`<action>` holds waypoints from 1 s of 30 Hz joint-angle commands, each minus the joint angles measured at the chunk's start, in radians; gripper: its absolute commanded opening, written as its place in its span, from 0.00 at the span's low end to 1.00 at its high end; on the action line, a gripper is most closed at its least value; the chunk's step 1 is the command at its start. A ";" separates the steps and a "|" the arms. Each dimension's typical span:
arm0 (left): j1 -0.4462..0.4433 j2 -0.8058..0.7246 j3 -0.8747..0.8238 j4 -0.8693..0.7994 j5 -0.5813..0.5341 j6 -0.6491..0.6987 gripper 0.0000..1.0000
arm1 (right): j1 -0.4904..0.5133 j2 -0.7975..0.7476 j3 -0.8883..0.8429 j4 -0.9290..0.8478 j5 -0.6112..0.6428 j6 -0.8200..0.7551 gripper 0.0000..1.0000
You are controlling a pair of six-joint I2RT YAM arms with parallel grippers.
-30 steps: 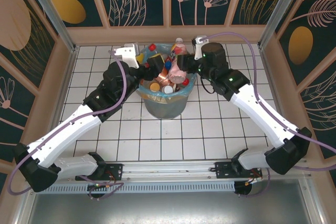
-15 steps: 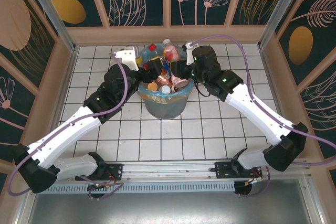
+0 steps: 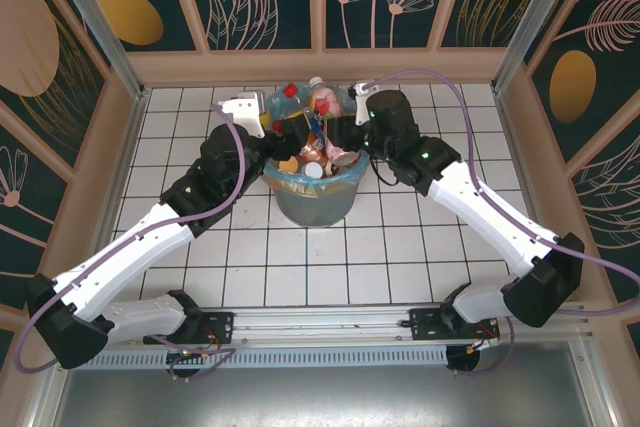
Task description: Put the plastic bottles in the bin
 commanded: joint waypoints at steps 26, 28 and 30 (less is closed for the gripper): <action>0.002 -0.006 -0.014 0.039 -0.048 0.034 0.84 | -0.015 0.034 0.063 -0.330 -0.100 -0.062 0.57; 0.002 -0.010 -0.011 0.038 -0.054 0.037 0.84 | -0.015 0.031 0.085 -0.312 -0.110 -0.055 0.59; 0.003 -0.015 -0.007 0.036 -0.061 0.044 0.84 | -0.013 0.025 0.105 -0.299 -0.110 -0.050 0.62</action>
